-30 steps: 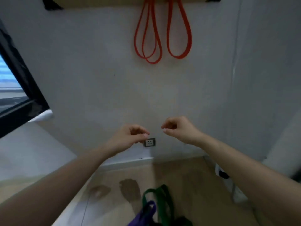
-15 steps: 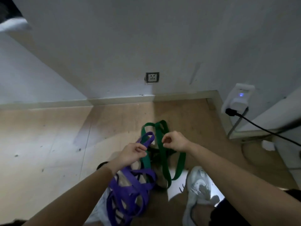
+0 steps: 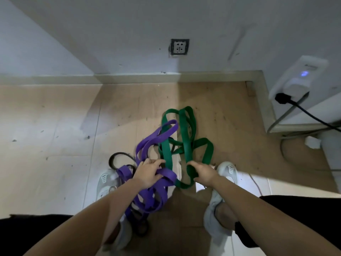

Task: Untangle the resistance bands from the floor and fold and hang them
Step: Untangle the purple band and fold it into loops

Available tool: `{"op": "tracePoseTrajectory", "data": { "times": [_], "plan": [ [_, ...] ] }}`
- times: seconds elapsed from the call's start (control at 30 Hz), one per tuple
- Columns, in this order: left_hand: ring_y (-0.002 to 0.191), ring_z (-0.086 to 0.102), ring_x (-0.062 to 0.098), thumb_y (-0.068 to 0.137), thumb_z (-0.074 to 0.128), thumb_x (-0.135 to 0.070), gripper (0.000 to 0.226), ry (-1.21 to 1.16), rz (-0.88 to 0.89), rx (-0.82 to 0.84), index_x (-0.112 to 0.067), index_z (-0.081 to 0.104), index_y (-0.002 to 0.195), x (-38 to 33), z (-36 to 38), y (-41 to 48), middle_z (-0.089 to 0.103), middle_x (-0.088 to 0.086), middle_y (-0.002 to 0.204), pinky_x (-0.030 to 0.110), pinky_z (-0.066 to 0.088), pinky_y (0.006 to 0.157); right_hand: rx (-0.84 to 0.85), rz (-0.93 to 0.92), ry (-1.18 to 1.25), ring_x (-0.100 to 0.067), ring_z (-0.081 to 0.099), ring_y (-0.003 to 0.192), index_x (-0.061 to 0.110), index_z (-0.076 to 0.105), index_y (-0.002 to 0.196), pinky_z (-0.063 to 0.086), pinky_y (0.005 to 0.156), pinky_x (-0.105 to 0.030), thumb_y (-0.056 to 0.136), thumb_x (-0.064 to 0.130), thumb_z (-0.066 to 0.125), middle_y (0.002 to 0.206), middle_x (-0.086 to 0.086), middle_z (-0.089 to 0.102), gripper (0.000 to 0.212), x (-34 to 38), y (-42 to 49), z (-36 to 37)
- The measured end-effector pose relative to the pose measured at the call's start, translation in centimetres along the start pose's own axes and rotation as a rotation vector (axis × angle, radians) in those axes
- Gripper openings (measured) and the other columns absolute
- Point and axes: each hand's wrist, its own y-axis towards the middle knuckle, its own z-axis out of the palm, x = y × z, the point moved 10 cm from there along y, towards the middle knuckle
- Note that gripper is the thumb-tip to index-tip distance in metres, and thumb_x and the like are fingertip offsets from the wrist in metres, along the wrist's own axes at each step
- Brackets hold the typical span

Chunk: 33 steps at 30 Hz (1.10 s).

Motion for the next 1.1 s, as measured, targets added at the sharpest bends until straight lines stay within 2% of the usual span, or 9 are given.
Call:
{"op": "tracePoseTrajectory", "data": {
  "times": [0.1,0.2,0.33,0.47,0.57,0.67,0.73,0.93,1.1],
  "plan": [
    [0.103,0.054,0.014,0.092,0.061,-0.037,0.032,0.02,0.077,0.015,-0.033,0.063,0.123,-0.4,-0.9,0.3,0.068,-0.01,0.108,0.039,0.046,0.096,-0.043,0.032,0.032,-0.025,0.06,0.118,0.028,0.046,0.14,0.048,0.093,-0.03,0.086,0.011,0.068,0.135,-0.006,0.061,0.061,-0.2,0.2,-0.5],
    [0.095,0.059,0.007,0.087,0.068,-0.025,0.033,-0.087,0.094,0.165,-0.027,0.064,0.12,-1.3,-2.9,0.6,0.063,-0.014,0.098,0.026,0.049,0.086,0.025,0.062,0.022,-0.023,0.062,0.106,0.029,0.05,0.139,0.051,0.082,-0.031,0.089,0.015,0.068,0.129,-0.008,0.064,0.055,0.1,0.1,-1.3],
    [0.089,0.06,0.01,0.078,0.081,-0.026,0.035,-0.073,0.16,0.253,-0.021,0.069,0.111,-4.0,-8.9,0.7,0.062,-0.011,0.095,0.029,0.052,0.082,0.14,-0.032,0.05,-0.02,0.059,0.102,0.018,0.052,0.143,0.046,0.079,-0.025,0.089,0.017,0.074,0.13,-0.012,0.061,0.058,4.2,-0.6,-4.2],
    [0.072,0.064,0.012,0.069,0.088,-0.016,0.032,-0.188,0.179,0.119,-0.015,0.072,0.097,-6.5,-16.6,0.0,0.068,-0.005,0.083,0.031,0.055,0.072,0.169,-0.141,0.295,-0.027,0.06,0.123,0.024,0.054,0.141,0.052,0.103,-0.041,0.083,0.01,0.079,0.135,-0.011,0.057,0.064,9.6,-2.5,-8.0],
    [0.072,0.065,0.015,0.067,0.088,-0.01,0.032,-0.193,0.197,0.074,-0.012,0.072,0.094,-8.0,-20.3,-1.4,0.069,-0.005,0.081,0.033,0.056,0.073,0.119,-0.249,0.397,-0.019,0.056,0.125,0.023,0.049,0.145,0.049,0.107,-0.035,0.085,0.016,0.08,0.136,-0.006,0.055,0.069,13.6,-4.9,-10.8],
    [0.079,0.068,0.026,0.065,0.09,-0.009,0.031,-0.202,0.262,0.058,-0.02,0.07,0.087,-10.1,-22.9,-3.3,0.073,0.007,0.086,0.04,0.056,0.076,0.011,-0.333,0.489,-0.017,0.062,0.114,0.018,0.061,0.131,0.048,0.104,-0.031,0.08,0.022,0.084,0.126,-0.007,0.065,0.057,16.7,-7.1,-13.8],
    [0.073,0.064,0.016,0.064,0.09,-0.011,0.03,-0.21,0.278,0.011,-0.023,0.07,0.083,-11.3,-24.9,-4.5,0.073,0.006,0.085,0.034,0.055,0.072,-0.053,-0.363,0.496,-0.02,0.068,0.11,0.018,0.066,0.121,0.051,0.103,-0.036,0.071,0.033,0.088,0.119,-0.007,0.071,0.056,17.9,-8.3,-15.4],
    [0.065,0.064,0.011,0.069,0.089,-0.005,0.028,-0.488,0.283,-0.21,-0.003,0.073,0.091,-13.9,-32.4,-8.1,0.074,0.017,0.083,0.028,0.057,0.063,-0.244,-0.425,0.508,-0.019,0.07,0.103,0.021,0.066,0.118,0.055,0.097,-0.039,0.075,0.032,0.086,0.112,-0.005,0.072,0.049,19.5,-11.7,-20.0],
    [0.068,0.067,0.01,0.079,0.08,-0.003,0.02,-0.898,0.353,-0.504,-0.007,0.067,0.095,-15.4,-39.7,-11.5,0.071,0.001,0.077,0.024,0.057,0.062,-0.386,-0.489,0.528,-0.019,0.068,0.103,0.022,0.065,0.116,0.059,0.09,-0.039,0.083,0.029,0.081,0.115,-0.003,0.07,0.038,20.8,-14.9,-24.8]
  ]
}}
